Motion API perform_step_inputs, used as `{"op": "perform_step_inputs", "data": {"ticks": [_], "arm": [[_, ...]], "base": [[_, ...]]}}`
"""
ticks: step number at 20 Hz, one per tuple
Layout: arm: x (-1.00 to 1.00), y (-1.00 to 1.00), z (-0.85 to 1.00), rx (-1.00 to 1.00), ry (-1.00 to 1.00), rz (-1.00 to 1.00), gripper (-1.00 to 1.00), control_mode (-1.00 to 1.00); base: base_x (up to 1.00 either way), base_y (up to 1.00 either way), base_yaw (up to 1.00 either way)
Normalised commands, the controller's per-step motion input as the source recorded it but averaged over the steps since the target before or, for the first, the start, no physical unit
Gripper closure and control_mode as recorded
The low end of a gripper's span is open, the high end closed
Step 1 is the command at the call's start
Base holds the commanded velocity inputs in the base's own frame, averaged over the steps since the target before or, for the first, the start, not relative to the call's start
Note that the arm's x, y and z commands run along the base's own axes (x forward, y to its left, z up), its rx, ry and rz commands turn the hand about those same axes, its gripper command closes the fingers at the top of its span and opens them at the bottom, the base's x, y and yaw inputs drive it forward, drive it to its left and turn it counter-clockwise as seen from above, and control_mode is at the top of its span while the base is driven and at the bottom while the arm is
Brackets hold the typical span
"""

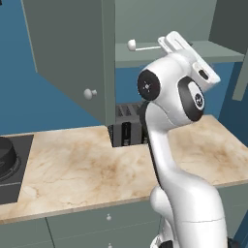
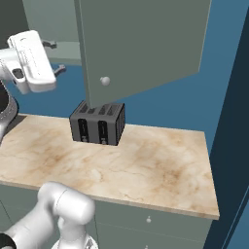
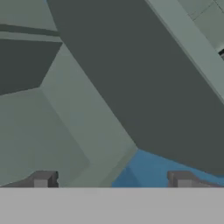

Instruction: Open the cabinet and move the ladle to the pot. Then close the cabinet.

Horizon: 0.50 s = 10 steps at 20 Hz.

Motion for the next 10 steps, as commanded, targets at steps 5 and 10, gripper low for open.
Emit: {"op": "perform_step_inputs", "data": {"ticks": [5,10], "arm": [[0.25,-0.52,0.03,-0.03,0.04,-0.32,-1.00,-1.00],[0.22,-0.48,0.04,-0.02,0.04,-0.31,-1.00,-1.00]], "base": [[0.00,0.00,0.00],[0.00,0.00,0.00]]}}
